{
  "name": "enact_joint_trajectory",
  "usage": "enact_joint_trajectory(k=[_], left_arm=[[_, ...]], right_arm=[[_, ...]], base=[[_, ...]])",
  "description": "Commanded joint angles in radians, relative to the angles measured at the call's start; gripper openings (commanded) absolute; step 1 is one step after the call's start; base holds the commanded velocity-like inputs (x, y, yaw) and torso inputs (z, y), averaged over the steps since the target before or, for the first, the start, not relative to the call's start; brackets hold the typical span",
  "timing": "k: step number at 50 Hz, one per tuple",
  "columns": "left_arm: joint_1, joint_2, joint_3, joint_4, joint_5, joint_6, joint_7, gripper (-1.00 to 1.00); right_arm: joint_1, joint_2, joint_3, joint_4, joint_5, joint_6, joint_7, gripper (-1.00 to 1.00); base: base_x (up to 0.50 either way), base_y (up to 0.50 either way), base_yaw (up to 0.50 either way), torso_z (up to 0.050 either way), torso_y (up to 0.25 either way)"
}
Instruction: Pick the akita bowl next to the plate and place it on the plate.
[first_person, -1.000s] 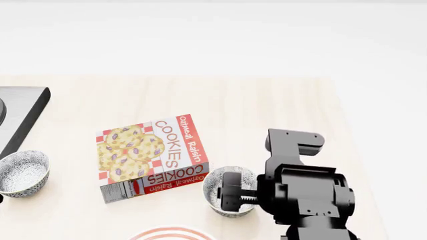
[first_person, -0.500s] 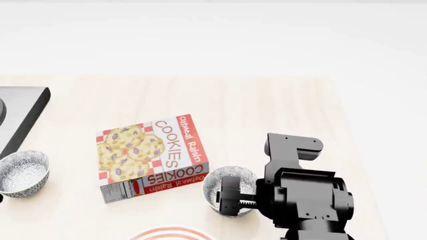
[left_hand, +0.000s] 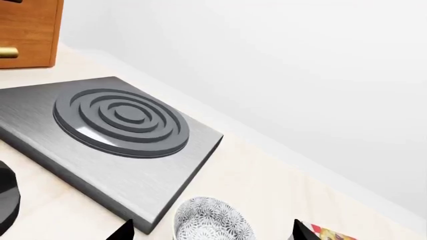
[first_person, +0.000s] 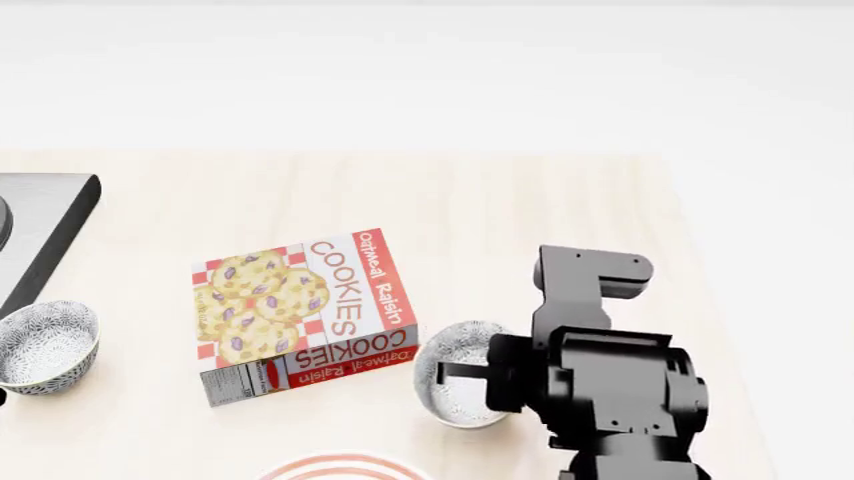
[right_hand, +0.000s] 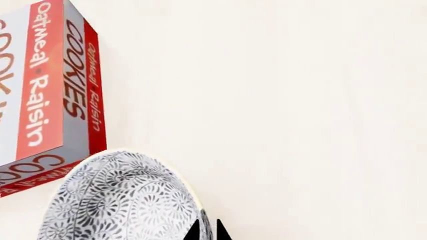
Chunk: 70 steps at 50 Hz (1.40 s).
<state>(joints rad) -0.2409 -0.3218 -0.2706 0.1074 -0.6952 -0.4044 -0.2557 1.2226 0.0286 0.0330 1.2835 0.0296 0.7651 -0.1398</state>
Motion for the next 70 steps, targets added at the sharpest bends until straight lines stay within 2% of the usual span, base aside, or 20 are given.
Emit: enact_joint_trajectory(k=[1, 4, 10, 12, 13, 15, 28, 30, 32, 33, 35, 37, 43, 50, 70], left_arm=[[-0.001, -0.001, 0.002, -0.005, -0.002, 0.003, 0.000, 1.00], [-0.001, -0.001, 0.003, -0.008, -0.002, 0.006, 0.001, 1.00], [-0.001, -0.002, 0.003, -0.005, -0.005, 0.003, -0.003, 1.00], [0.000, -0.003, 0.004, -0.005, -0.006, 0.003, -0.003, 1.00], [0.002, -0.004, 0.003, 0.001, -0.007, 0.001, -0.005, 1.00], [0.002, -0.003, 0.004, -0.005, -0.004, 0.007, -0.002, 1.00], [0.002, -0.004, 0.009, -0.009, -0.002, 0.013, -0.003, 1.00], [0.002, -0.005, 0.009, -0.007, -0.003, 0.013, -0.004, 1.00], [0.002, -0.006, 0.009, -0.004, -0.004, 0.010, -0.007, 1.00], [0.002, -0.006, 0.009, -0.001, -0.005, 0.008, -0.008, 1.00], [0.004, -0.008, 0.009, 0.006, -0.008, 0.004, -0.012, 1.00], [0.005, -0.008, 0.009, 0.005, -0.008, 0.006, -0.012, 1.00], [0.008, -0.009, 0.009, 0.005, -0.009, 0.008, -0.011, 1.00], [0.007, -0.009, 0.011, 0.000, -0.008, 0.012, -0.009, 1.00], [0.005, -0.012, 0.015, -0.006, -0.011, 0.017, -0.010, 1.00]], right_arm=[[-0.076, 0.008, -0.038, -0.318, -0.035, 0.142, 0.029, -1.00], [-0.146, 0.014, -0.073, -0.588, -0.043, 0.292, 0.011, -1.00], [-0.181, 0.031, -0.103, -0.857, -0.039, 0.465, -0.002, -1.00], [-0.183, 0.032, -0.104, -0.863, -0.036, 0.469, 0.000, -1.00], [-0.173, 0.040, -0.112, -0.952, -0.038, 0.539, -0.002, -1.00], [-0.172, 0.045, -0.116, -1.007, -0.037, 0.581, -0.003, -1.00], [-0.145, 0.058, -0.078, -1.198, 0.008, 0.795, -0.034, -1.00], [-0.143, 0.066, -0.080, -1.202, 0.029, 0.805, -0.030, -1.00], [-0.139, 0.089, -0.079, -1.193, 0.139, 0.805, 0.046, -1.00], [-0.140, 0.114, -0.084, -1.194, 0.249, 0.805, 0.127, -1.00], [-0.135, 0.186, -0.093, -1.174, 0.549, 0.805, 0.391, -1.00], [-0.137, 0.220, -0.094, -1.167, 0.796, 0.804, 0.531, -1.00], [-0.147, 0.265, -0.117, -1.137, 1.057, 0.803, 0.675, -1.00], [-0.152, 0.289, -0.148, -1.125, 1.191, 0.796, 0.694, -1.00], [-0.200, 0.313, -0.231, -1.106, 1.227, 0.707, 0.611, -1.00]], base=[[0.00, 0.00, 0.00, 0.000, 0.000], [0.00, 0.00, 0.00, 0.000, 0.000], [0.00, 0.00, 0.00, 0.000, 0.000], [0.00, 0.00, 0.00, 0.000, 0.000], [0.00, 0.00, 0.00, 0.000, 0.000], [0.00, 0.00, 0.00, 0.000, 0.000], [0.00, 0.00, 0.00, 0.000, 0.001], [0.00, 0.00, 0.00, 0.000, 0.000], [0.00, 0.00, 0.00, 0.000, 0.000], [0.00, 0.00, 0.00, 0.000, 0.000], [0.00, 0.00, 0.00, 0.000, 0.000], [0.00, 0.00, 0.00, 0.000, 0.000], [0.00, 0.00, 0.00, 0.000, 0.000], [0.00, 0.00, 0.00, 0.000, 0.000], [0.00, 0.00, 0.00, 0.000, 0.000]])
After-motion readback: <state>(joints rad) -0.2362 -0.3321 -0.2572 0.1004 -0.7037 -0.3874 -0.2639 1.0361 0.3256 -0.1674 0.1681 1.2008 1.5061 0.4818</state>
